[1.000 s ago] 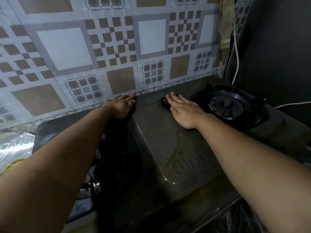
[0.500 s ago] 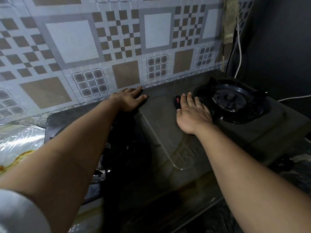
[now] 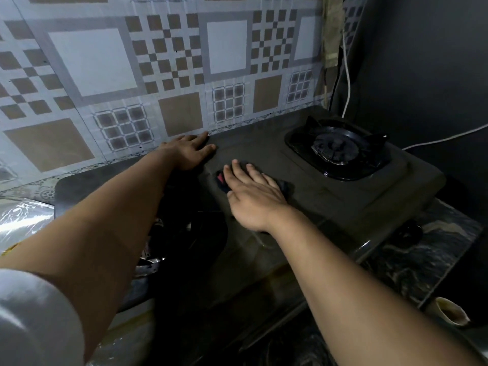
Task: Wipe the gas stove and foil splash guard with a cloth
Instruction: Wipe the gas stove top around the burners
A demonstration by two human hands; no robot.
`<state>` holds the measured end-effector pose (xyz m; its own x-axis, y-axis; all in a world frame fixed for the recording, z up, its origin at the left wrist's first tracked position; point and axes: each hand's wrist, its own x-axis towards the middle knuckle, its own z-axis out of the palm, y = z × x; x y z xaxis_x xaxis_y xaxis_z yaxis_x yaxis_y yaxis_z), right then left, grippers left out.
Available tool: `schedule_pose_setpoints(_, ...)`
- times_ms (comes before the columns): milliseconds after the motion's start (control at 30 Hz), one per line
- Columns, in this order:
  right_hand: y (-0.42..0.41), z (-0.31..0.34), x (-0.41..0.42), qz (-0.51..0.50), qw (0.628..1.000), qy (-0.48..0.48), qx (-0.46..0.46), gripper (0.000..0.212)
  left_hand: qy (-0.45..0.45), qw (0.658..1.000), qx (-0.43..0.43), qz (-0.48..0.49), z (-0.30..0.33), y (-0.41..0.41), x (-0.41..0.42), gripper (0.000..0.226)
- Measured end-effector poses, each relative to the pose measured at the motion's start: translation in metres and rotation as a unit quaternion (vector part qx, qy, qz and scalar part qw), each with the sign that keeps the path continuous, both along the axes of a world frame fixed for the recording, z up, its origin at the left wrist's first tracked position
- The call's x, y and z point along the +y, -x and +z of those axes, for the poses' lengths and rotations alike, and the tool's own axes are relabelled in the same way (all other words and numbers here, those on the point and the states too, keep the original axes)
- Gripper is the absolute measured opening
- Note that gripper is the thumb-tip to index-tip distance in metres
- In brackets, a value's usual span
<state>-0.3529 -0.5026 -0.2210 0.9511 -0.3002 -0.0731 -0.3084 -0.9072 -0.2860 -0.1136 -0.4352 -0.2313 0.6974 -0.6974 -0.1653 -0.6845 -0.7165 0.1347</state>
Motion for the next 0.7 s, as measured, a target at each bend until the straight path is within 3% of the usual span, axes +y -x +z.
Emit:
schedule_pose_setpoints(367,0.076,-0.003,0.009,0.086,0.996,0.037,-0.011,0.067,0.005,1.000,0.000,0.011,-0.002,0.003,0.000,0.078)
schedule_pose_setpoints(700,0.097,0.001,-0.056,-0.003,0.998,0.049,0.026,0.074,0.010,1.000,0.000,-0.004,-0.006,-0.004,-0.001,0.082)
